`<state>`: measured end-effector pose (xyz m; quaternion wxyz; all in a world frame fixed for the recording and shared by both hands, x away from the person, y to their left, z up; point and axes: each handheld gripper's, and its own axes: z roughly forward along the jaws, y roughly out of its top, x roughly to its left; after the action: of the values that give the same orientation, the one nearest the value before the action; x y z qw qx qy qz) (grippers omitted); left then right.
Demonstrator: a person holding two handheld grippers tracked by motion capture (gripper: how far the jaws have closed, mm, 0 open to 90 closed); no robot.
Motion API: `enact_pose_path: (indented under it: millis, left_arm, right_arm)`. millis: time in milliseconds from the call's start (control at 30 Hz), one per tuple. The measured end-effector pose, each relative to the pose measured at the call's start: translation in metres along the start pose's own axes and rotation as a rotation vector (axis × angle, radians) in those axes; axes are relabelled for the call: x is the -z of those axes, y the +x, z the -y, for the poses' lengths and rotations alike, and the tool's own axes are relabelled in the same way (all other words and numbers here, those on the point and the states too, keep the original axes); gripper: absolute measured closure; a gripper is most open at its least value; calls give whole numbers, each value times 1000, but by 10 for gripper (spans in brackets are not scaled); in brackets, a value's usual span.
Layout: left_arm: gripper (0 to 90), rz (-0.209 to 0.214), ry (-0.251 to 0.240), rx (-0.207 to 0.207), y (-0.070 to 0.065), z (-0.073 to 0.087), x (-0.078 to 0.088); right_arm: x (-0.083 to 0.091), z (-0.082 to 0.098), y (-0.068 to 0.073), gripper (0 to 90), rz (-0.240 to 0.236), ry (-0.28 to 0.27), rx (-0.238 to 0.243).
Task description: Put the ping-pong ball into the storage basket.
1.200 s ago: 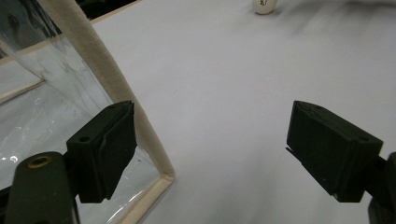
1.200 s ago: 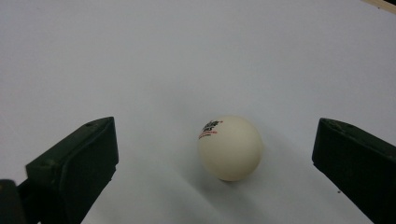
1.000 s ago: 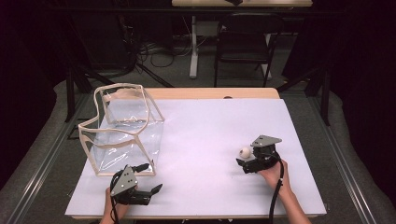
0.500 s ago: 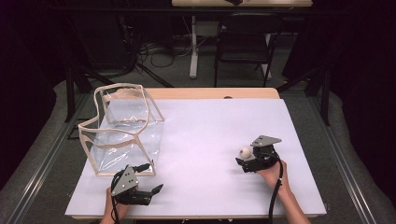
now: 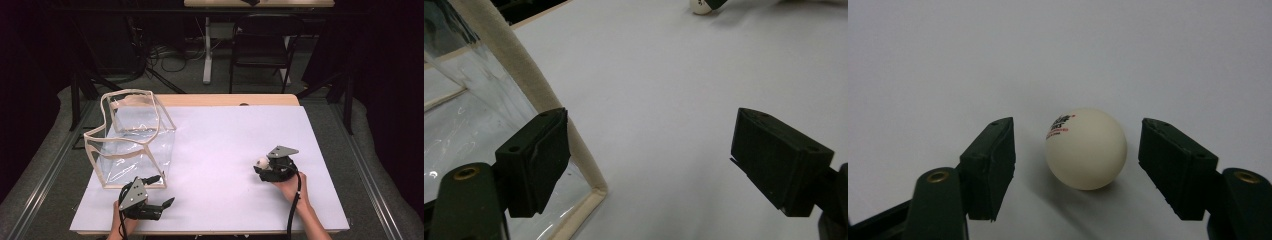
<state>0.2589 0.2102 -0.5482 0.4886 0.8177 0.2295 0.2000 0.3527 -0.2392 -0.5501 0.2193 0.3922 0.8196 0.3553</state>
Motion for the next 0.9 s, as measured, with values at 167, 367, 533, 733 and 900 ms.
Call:
enact_pose_path:
  millis: [167,367,533,733,900]
  left_arm:
    - [162,0,1,-1,0,0,0]
    - [162,1,1,-2,0,0,0]
    - [162,1,0,-5,0,0,0]
    - [162,2,0,-5,0,0,0]
    - [162,2,1,-6,0,0,1]
  right_arm:
    - [-2,1,1,374,13,10,9]
    - [-4,2,2,419,22,28,15]
    - [-4,3,2,468,31,29,23]
    - [-4,3,3,500,32,28,25]
    - [-3,3,3,502,39,22,34]
